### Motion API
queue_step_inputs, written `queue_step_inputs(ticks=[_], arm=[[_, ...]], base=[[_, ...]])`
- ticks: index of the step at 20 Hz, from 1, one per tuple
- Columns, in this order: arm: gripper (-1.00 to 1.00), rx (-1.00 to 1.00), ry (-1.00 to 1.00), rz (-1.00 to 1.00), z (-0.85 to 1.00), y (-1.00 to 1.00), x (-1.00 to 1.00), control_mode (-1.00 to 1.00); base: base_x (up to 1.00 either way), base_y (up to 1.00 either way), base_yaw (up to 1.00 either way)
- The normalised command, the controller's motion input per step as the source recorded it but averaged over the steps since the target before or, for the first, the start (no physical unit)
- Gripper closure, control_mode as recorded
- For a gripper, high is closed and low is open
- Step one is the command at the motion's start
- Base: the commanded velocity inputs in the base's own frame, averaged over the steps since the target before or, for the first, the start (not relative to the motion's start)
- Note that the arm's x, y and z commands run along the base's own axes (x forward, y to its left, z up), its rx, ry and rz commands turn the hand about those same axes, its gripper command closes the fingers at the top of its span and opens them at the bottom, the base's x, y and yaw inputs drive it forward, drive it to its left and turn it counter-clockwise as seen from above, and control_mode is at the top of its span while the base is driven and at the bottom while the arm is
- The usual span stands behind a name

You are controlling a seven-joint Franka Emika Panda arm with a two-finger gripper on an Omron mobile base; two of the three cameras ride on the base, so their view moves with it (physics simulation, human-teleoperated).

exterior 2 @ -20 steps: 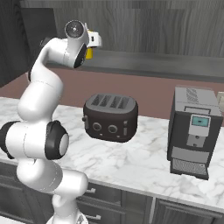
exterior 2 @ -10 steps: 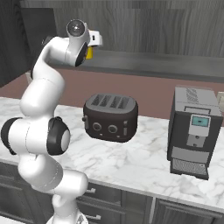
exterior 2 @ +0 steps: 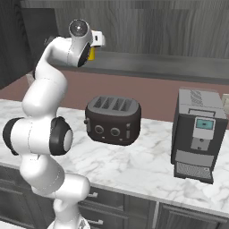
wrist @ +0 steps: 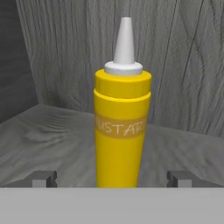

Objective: Take 2 condiments from the cabinet and move them on the counter near the stove.Make sure the condiments are lined up with each other, next to each other.

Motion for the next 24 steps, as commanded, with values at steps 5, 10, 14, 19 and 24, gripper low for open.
queue_step_inputs(ticks=[5, 10, 14, 19, 24], arm=[[-1.00, 0.00, 0.00, 0.00, 0.00, 0.00, 0.12, -1.00], [-1.00, 0.00, 0.00, 0.00, 0.00, 0.00, 0.10, -1.00], [-1.00, 0.00, 0.00, 0.00, 0.00, 0.00, 0.08, -1.00], [-1.00, -0.01, 0.00, 0.00, 0.00, 0.00, 0.09, -1.00], [-1.00, 0.00, 0.00, 0.00, 0.00, 0.00, 0.09, -1.00]], base=[[0.00, 0.00, 0.00], [0.00, 0.00, 0.00], [0.00, 0.00, 0.00], [0.00, 0.00, 0.00], [0.00, 0.00, 0.00]])
